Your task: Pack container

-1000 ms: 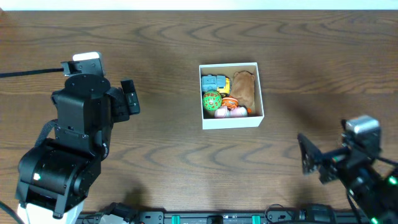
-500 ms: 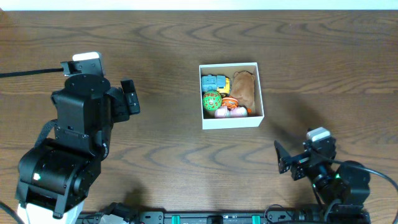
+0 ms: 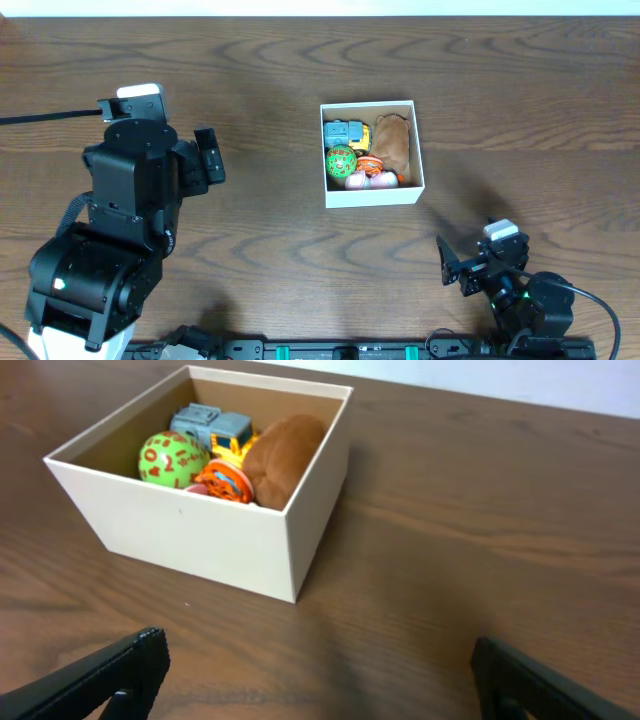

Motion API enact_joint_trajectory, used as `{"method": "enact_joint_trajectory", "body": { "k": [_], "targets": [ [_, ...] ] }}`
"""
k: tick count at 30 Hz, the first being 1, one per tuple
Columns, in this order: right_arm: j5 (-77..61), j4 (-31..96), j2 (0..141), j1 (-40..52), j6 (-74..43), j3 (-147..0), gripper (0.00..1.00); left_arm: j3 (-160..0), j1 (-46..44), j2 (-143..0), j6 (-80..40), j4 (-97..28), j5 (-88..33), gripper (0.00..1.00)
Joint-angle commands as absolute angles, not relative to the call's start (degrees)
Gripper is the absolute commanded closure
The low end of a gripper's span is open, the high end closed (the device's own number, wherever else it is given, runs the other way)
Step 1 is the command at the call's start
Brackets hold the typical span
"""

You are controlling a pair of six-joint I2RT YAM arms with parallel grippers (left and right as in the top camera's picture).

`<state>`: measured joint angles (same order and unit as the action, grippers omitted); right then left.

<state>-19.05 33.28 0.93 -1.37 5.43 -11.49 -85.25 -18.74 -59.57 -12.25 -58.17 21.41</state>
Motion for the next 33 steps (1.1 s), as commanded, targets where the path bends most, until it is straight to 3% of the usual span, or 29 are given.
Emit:
{"method": "enact_joint_trajectory", "body": {
  "k": [1, 33],
  "targets": [
    [-17.8, 33.1, 0.3, -0.3, 5.2, -10.2, 0.01, -85.7, -18.4, -59.6, -13.2, -58.3, 22.1, 0.02],
    [-17.8, 31.8, 0.3, -0.3, 5.2, -8.6, 0.01, -85.7, -18.4, -59.6, -13.2, -58.3, 22.1, 0.02]
  ]
}}
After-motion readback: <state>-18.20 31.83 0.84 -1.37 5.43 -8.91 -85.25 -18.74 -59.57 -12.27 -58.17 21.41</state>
